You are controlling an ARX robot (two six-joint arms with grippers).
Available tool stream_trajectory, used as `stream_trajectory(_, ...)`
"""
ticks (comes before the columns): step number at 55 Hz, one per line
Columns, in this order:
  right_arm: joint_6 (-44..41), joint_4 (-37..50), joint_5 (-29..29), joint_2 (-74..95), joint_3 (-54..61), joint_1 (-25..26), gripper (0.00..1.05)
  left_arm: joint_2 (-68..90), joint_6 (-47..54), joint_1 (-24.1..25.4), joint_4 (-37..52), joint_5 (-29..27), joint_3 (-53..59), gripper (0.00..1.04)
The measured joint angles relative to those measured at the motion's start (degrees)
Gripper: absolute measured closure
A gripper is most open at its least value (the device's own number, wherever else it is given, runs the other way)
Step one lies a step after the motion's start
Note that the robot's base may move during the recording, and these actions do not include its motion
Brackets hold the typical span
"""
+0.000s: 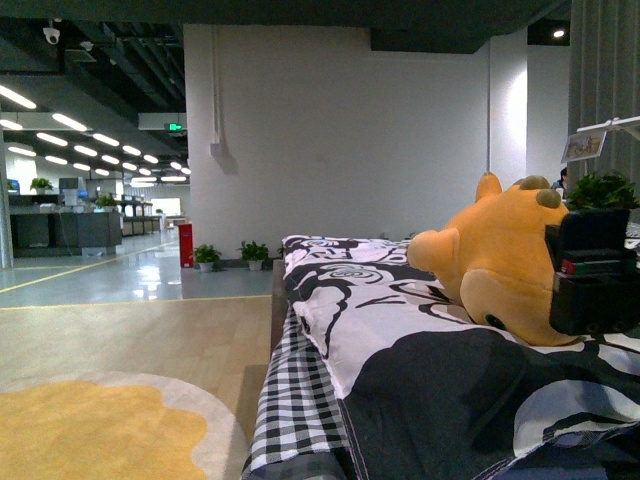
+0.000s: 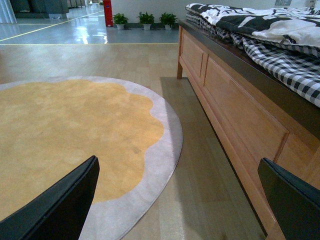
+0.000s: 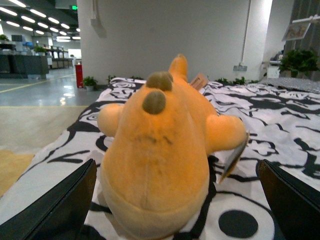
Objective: Put away toys
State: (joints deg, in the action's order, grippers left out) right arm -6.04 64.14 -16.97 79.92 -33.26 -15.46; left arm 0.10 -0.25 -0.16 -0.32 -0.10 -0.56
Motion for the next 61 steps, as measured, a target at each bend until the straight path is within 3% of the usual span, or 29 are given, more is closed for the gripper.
stream_trajectory(23,-5.4,1.9,-2.5,14.1,-14.7,-3.0,0.07,0.0,0.0,0.0,0.0,0.0,0.0,0.06)
stream_trajectory(61,-16.5,-1.5,-3.3,23.6,-26.7,3.7,0.07,0.0,0.0,0.0,0.0,0.0,0.0,0.06)
